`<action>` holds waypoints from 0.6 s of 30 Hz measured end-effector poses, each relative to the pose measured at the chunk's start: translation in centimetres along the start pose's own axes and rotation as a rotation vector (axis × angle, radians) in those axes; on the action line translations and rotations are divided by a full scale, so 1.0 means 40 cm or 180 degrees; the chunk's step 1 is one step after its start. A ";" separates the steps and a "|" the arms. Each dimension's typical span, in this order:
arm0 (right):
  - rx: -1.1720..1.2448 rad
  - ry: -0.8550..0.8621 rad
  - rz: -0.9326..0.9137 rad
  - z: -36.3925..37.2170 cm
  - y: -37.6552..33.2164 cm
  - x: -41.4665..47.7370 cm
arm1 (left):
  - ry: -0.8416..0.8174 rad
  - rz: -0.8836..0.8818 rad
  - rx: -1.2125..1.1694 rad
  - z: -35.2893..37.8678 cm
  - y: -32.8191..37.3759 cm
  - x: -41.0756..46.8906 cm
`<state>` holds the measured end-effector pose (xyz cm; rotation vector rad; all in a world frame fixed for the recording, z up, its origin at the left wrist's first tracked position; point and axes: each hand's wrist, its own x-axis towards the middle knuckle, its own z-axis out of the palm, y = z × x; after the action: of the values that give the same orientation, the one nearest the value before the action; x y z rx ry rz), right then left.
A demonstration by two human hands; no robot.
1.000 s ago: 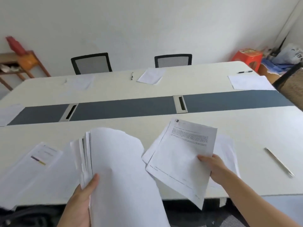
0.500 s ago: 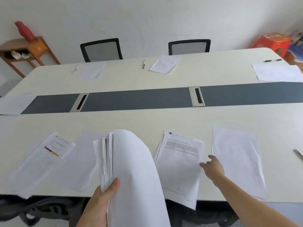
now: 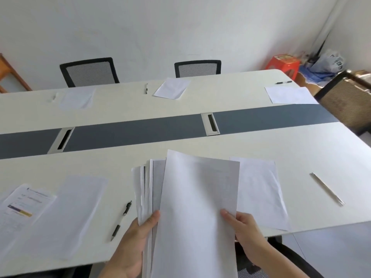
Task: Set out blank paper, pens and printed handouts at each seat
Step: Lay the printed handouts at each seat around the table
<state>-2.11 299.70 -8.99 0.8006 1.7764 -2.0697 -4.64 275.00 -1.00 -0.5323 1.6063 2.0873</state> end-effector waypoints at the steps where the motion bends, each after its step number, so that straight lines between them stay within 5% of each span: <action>1: -0.0102 0.0049 -0.0047 -0.005 -0.003 0.005 | 0.0027 0.0015 0.0022 -0.002 -0.002 -0.004; 11: -0.0706 0.1258 0.0166 -0.006 0.047 0.240 | 0.0775 0.0137 -0.0253 -0.151 0.005 -0.072; 18: -0.0884 0.0826 0.0552 0.024 0.122 0.322 | 0.1175 0.0151 -0.0360 -0.220 -0.033 -0.120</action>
<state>-9.89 299.50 -20.38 1.1325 1.9900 -1.6238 0.30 266.20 -1.56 -0.9750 1.7135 2.2215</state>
